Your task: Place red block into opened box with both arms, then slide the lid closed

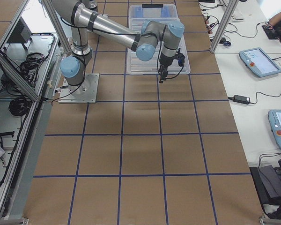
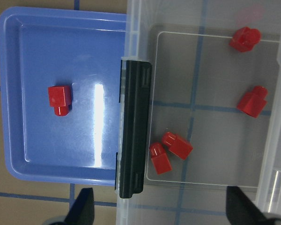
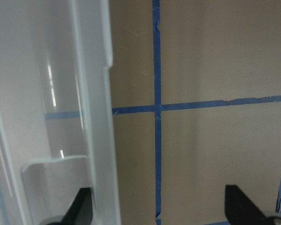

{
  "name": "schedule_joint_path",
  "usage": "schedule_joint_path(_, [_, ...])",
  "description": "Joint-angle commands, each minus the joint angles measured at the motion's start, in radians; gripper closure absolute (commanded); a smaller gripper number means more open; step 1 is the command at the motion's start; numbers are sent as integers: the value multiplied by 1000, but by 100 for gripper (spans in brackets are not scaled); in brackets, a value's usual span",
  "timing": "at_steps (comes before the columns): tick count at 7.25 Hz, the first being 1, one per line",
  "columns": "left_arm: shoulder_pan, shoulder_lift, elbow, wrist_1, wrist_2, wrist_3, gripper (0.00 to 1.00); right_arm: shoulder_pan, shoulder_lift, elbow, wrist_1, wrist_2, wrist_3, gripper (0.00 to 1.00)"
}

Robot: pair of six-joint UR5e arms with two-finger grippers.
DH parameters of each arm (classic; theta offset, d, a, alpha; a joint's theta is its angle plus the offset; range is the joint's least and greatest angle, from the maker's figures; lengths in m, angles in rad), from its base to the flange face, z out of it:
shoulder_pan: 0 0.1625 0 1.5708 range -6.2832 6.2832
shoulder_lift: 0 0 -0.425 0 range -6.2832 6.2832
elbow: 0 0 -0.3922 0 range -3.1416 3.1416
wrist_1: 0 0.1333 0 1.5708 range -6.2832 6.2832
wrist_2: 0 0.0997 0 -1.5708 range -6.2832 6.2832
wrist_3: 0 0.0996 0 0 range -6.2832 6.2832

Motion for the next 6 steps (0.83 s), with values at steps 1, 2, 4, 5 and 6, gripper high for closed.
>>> schedule_joint_path(1, [94, -36, -43, 86, 1, 114, 0, -7, -3, -1, -2, -7, -17, 0])
schedule_joint_path(2, [132, -56, -51, 126, 0, 207, 0, -30, -3, -1, -1, -7, -31, 0])
schedule_joint_path(4, [152, -120, -69, 208, 3, 288, 0, -58, -2, -2, -1, -5, -75, 0])
schedule_joint_path(5, [174, -144, -112, 247, -3, 325, 0, -58, -5, -2, 2, -4, -74, 0])
schedule_joint_path(6, [194, -165, -176, 378, -11, 333, 0, -56, -11, -2, 8, 2, -62, 0])
